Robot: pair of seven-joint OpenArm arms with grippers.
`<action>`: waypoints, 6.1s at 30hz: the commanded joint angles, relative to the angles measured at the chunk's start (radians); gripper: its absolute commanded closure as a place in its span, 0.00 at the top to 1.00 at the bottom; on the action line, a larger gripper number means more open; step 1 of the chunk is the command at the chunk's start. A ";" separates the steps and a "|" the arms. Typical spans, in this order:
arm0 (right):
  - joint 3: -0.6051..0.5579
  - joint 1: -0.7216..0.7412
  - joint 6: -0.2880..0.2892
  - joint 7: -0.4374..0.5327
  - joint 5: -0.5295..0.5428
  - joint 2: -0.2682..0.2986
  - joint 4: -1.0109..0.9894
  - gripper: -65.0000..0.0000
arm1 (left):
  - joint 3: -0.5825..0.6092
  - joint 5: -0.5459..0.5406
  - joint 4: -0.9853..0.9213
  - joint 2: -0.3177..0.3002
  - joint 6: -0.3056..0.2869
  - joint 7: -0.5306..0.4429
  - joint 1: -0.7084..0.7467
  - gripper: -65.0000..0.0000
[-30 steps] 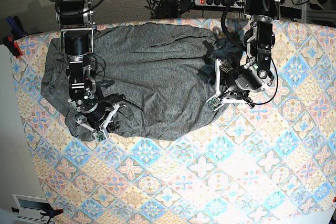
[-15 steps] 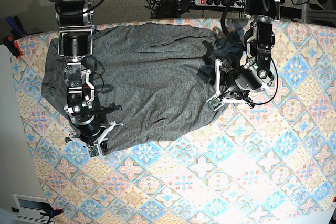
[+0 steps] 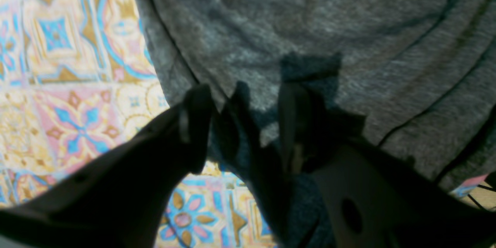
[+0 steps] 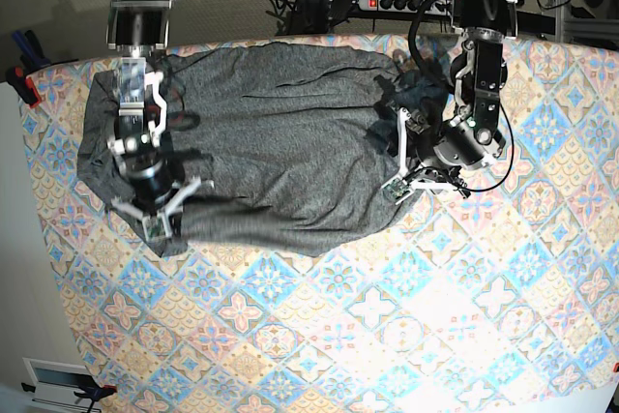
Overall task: Layout the t-shirt on the table in an organized manner, then fold the t-shirt properly
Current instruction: 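Regrasp the shirt edge with the right gripper, shifting along the fabric, then pull the left gripper's fabric back toward the robot, gathering the shirt, then hold the shirt with the left gripper and regrasp fabric with the right gripper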
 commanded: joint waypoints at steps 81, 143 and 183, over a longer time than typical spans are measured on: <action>0.040 0.264 0.001 0.046 -0.174 0.049 -0.394 0.00 | -0.002 -0.005 -0.088 -0.001 0.002 -0.098 -0.013 0.43; 0.133 0.201 0.001 0.052 -0.172 0.039 -0.079 0.31 | -0.025 0.294 -0.531 -0.019 0.002 -0.382 0.030 0.19; 0.193 0.157 0.002 0.053 -0.169 0.013 -0.222 0.31 | -0.160 0.297 -0.404 -0.136 0.002 -0.382 0.155 0.19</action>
